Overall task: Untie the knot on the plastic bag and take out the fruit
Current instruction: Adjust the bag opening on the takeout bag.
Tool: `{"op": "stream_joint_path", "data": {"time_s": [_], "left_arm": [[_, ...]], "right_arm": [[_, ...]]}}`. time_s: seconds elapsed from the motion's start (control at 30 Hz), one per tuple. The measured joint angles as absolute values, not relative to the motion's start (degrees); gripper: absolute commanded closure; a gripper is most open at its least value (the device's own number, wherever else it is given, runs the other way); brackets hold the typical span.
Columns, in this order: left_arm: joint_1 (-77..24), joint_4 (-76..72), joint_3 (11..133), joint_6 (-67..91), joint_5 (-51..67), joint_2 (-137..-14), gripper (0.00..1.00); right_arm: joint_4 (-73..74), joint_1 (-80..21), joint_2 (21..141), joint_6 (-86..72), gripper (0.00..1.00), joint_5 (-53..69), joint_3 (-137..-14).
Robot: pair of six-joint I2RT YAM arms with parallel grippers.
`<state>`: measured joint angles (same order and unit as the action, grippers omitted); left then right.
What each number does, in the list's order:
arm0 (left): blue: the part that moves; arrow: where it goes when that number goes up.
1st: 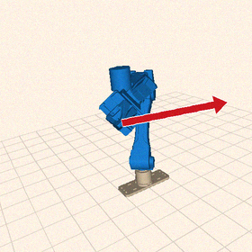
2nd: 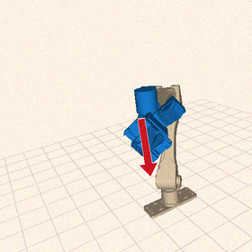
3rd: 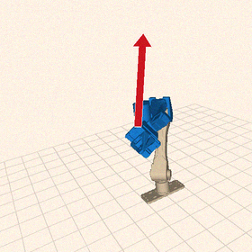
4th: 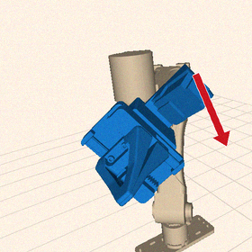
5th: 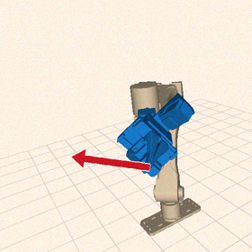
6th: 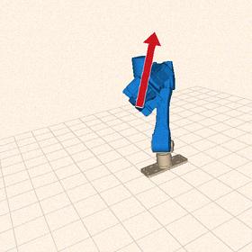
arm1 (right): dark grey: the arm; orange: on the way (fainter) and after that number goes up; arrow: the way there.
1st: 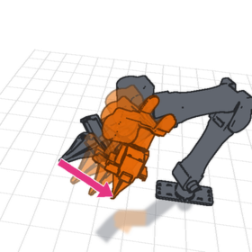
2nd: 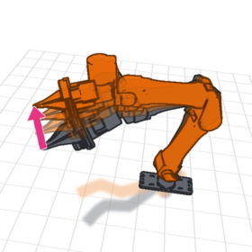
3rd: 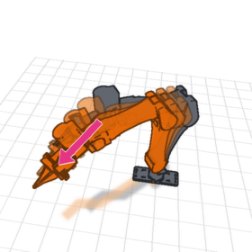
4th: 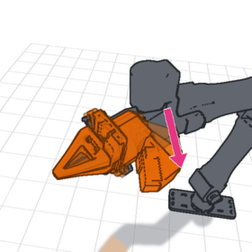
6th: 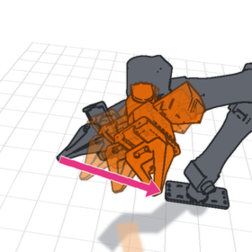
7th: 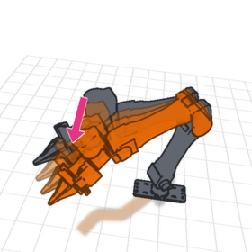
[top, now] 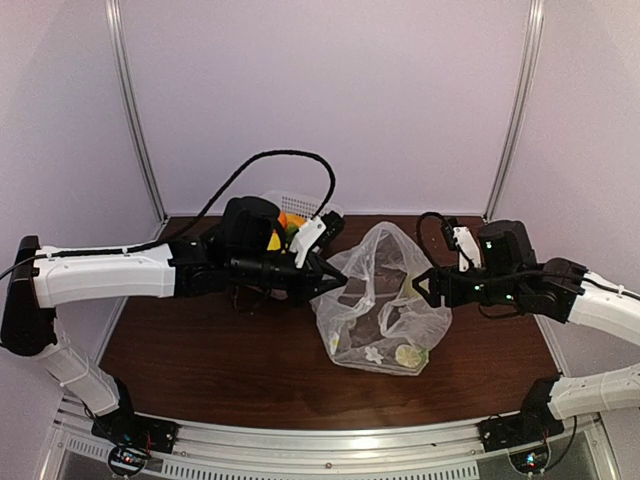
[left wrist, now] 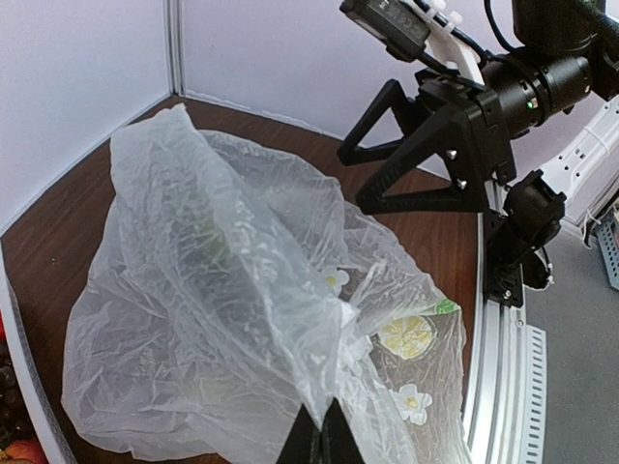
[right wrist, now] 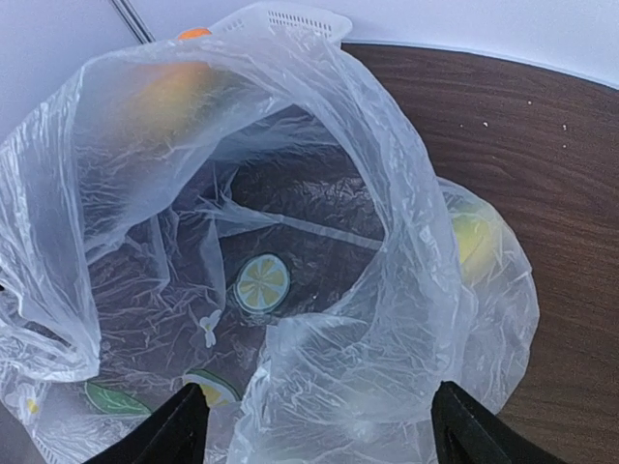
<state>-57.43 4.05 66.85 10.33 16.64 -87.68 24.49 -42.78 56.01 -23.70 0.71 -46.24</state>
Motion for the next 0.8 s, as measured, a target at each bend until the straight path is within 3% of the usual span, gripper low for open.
{"op": "stream_joint_path", "data": {"time_s": [0.1,0.37,0.63,0.7,0.8], "left_arm": [[-57.4,4.0,66.7,10.3,16.2,-87.7,1.00],[-57.4,3.9,66.7,10.3,15.3,-87.7,1.00],[-57.4,3.9,66.7,10.3,14.8,-87.7,1.00],[-57.4,3.9,66.7,10.3,14.5,-87.7,1.00],[-57.4,3.9,66.7,10.3,13.9,-87.7,1.00]], "right_arm": [[25.6,-44.1,54.9,-26.0,0.17,-1.5,-44.7],[29.1,-50.7,55.0,-35.0,0.05,-10.3,-43.2],[31.3,-57.5,62.8,-39.8,0.04,-17.6,-46.0],[31.8,-58.6,64.6,-40.8,0.08,-19.2,-46.7],[32.3,-59.4,65.9,-41.7,0.35,-20.9,-46.8]]}}
